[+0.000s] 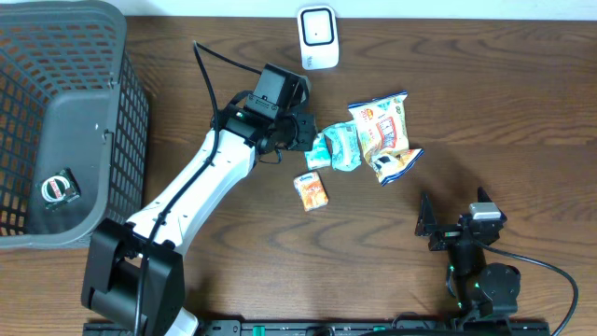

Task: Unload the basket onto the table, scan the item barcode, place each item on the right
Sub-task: 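Carry the orange box past the scanner and drop it below the packets, then move the left gripper back into the basket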

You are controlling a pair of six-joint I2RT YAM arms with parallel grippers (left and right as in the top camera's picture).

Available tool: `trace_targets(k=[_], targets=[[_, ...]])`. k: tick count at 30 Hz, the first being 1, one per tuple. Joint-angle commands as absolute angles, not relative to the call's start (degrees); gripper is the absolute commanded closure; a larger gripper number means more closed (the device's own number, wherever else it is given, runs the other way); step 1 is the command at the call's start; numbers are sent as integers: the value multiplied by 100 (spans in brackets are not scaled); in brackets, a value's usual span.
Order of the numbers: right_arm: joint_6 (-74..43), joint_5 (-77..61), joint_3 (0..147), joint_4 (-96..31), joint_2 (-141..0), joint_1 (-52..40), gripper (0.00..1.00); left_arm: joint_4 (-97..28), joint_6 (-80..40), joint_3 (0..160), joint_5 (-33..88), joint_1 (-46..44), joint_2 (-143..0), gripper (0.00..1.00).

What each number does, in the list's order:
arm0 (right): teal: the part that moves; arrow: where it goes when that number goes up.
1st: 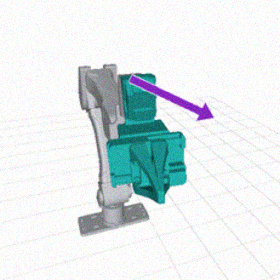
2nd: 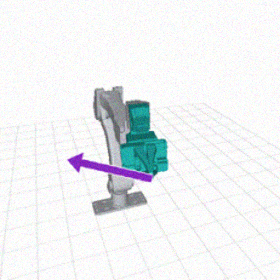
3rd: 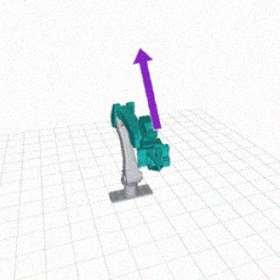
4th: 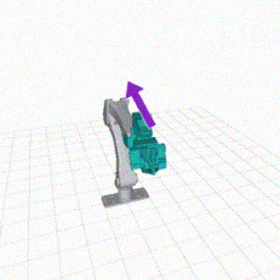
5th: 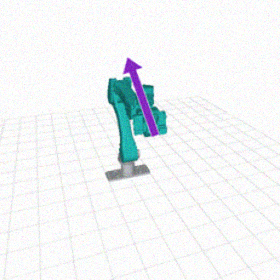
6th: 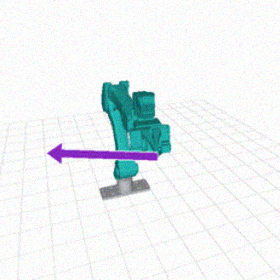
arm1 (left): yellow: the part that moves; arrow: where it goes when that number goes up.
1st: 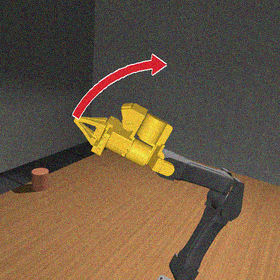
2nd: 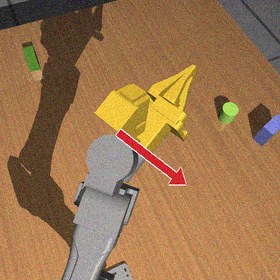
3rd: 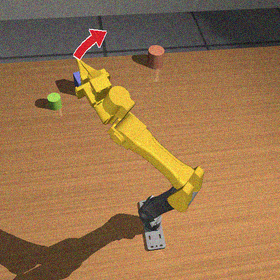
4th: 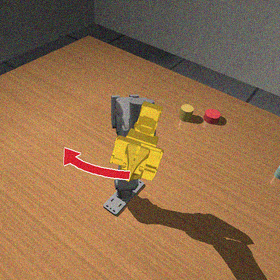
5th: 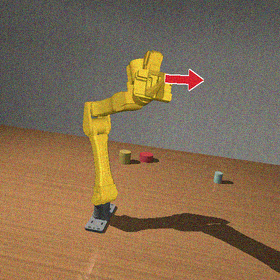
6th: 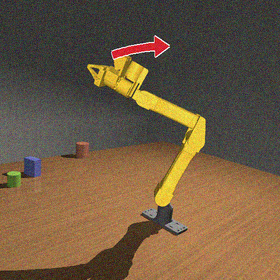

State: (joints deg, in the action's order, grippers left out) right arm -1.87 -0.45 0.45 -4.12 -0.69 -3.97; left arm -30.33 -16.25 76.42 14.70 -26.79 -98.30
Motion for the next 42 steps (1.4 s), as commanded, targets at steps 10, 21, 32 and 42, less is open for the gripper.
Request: trace_targets(k=[10, 21, 32, 42], targets=[[-119, -38, 32, -432, -38, -364, 1, -3079, -1500, 7719, 1085, -2379, -9212, 34], [-121, -38, 32, -432, -38, -362, 1, -3079, -1503, 7719, 974, -1133, -7758, 22], [-119, -38, 32, -432, -38, -362, 1, -3120, -1503, 7717, -674, 484, -7293, 2], [-119, -38, 32, -432, -38, -364, 1, -3284, -904, 7714, -1509, 1516, -7299, 2]])
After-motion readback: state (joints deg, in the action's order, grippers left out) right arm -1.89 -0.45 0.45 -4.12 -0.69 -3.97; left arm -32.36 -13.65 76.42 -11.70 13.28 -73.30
